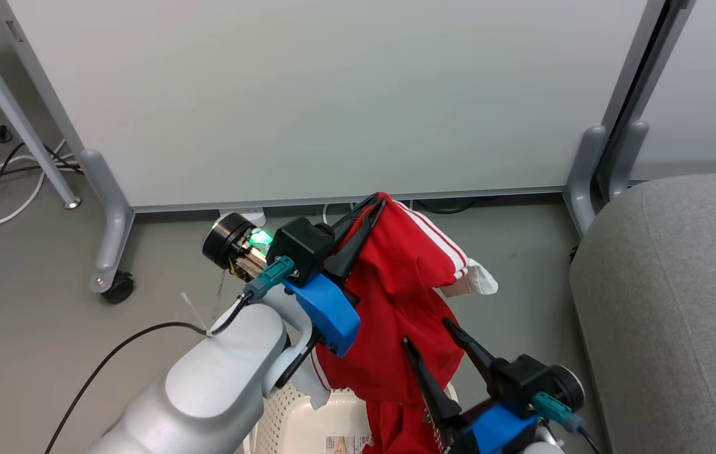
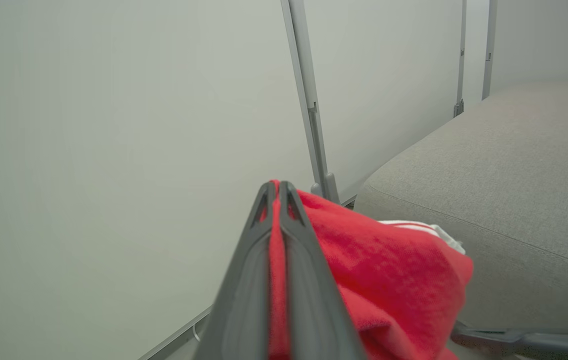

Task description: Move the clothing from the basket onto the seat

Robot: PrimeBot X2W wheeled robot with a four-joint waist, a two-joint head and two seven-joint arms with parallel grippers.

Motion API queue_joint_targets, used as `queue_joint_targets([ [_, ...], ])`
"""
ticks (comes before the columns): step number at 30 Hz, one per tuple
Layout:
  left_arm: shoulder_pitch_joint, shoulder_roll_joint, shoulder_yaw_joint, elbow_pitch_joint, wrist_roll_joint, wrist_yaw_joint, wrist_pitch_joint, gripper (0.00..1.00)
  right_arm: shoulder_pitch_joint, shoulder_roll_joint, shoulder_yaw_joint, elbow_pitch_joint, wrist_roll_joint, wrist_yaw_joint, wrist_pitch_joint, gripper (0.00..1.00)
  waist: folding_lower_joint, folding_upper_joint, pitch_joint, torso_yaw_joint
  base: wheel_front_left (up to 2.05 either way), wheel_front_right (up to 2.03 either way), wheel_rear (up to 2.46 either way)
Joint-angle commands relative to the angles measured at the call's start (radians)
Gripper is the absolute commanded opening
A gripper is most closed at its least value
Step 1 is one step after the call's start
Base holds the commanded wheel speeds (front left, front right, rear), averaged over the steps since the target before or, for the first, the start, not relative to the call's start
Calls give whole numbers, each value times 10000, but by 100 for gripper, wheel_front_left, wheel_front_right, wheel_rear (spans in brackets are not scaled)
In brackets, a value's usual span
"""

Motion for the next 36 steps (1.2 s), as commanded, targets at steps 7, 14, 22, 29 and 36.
queue_joint_targets([
  [7,-289,-103,-45,-117,15,-60,-31,0,-1456,-25,934,542,557,-7,-10,100,-1,0,283,265,0,0,0],
  [14,-385,-144,-77,-68,-3,-98,-74,0,-2255,-25,1259,666,994,-7,-10,100,-1,0,433,408,0,0,0],
  [22,-522,-189,-49,-13,-52,-128,-134,0,-2846,-24,1416,918,1320,-7,-10,100,-1,0,644,475,0,0,0],
  [29,-556,-248,-20,119,-104,-159,-201,0,-3139,-22,1675,1262,1588,-7,-10,0,-1,0,687,475,0,0,0],
  [36,-560,-292,-11,285,-101,-223,-232,0,-3160,-22,1765,1353,1681,-7,-10,0,-1,0,603,440,0,0,0],
])
